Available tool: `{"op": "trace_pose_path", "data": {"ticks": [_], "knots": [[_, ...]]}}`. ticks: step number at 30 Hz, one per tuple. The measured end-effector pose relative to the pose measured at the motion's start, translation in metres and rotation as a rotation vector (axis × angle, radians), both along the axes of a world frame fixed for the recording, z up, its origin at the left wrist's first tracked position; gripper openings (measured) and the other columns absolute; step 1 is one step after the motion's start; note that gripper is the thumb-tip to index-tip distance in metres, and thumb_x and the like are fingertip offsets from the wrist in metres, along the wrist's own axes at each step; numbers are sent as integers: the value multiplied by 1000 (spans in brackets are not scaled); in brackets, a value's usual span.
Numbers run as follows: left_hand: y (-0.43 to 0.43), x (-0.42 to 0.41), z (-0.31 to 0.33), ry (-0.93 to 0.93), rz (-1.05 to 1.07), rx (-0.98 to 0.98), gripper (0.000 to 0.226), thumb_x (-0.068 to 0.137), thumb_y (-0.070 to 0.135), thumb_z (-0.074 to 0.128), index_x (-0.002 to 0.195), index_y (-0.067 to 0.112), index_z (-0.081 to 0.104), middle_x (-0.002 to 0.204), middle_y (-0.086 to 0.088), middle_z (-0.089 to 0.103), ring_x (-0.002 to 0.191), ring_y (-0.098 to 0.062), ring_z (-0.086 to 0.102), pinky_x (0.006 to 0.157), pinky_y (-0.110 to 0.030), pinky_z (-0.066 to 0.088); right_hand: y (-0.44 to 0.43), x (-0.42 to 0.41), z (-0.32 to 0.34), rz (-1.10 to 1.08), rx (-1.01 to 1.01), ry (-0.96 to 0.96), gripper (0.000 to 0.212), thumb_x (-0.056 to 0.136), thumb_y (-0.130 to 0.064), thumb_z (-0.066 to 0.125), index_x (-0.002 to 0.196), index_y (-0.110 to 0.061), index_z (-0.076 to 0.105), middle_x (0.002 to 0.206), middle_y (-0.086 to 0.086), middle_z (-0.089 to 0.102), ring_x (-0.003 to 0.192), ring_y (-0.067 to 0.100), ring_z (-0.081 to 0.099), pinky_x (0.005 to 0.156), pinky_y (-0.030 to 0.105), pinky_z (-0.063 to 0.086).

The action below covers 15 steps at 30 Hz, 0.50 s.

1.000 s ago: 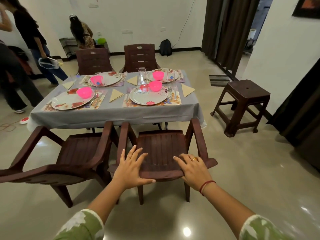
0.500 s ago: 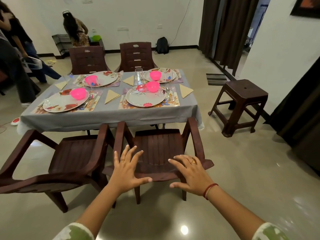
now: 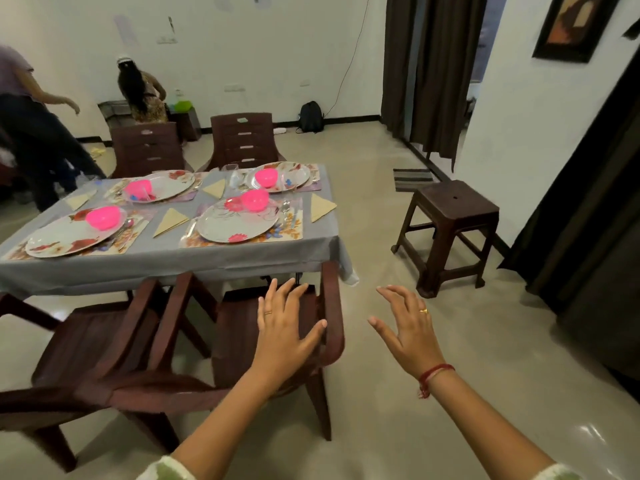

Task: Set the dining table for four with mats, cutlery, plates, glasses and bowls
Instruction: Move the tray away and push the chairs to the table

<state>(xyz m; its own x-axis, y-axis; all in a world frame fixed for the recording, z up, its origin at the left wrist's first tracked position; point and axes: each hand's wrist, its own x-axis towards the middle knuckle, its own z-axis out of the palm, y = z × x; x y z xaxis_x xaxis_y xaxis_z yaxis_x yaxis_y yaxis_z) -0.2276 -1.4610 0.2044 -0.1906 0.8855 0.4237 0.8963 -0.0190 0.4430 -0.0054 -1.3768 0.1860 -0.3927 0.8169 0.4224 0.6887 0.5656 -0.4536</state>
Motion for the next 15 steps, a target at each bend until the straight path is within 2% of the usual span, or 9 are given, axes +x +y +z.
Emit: {"op": "trace_pose_path", "data": {"ticks": [4, 7, 11, 15], "knots": [[64, 63, 3, 18, -15, 8, 68, 84, 61, 42, 140, 22, 39, 152, -1, 28, 146, -17, -3, 116, -45, 1, 65, 64, 5, -25, -3, 67, 66, 89, -69, 26, 134, -25, 45, 131, 0, 43, 120, 17, 39, 95, 38, 41], [94, 87, 6, 57, -21, 27, 66, 85, 61, 42, 139, 22, 38, 152, -1, 27, 147, -21, -1, 115, -48, 3, 106, 83, 11, -8, 6, 106, 69, 88, -70, 24, 132, -22, 48, 129, 1, 45, 118, 18, 40, 95, 37, 40], [160, 95, 1, 14, 69, 17, 71, 84, 64, 41, 141, 23, 37, 153, -1, 25, 146, -16, -4, 116, -47, 3, 184, 86, 5, 45, -10, 130, 68, 89, -68, 25, 133, -22, 48, 130, 2, 45, 119, 16, 39, 95, 34, 38], [240, 87, -15, -27, 126, -13, 76, 81, 67, 39, 142, 21, 36, 154, -4, 24, 146, -17, -3, 117, -52, 7, 272, 76, -10, 105, -44, 86, 70, 88, -70, 23, 133, -22, 48, 130, 1, 44, 121, 19, 44, 100, 28, 27]]}}
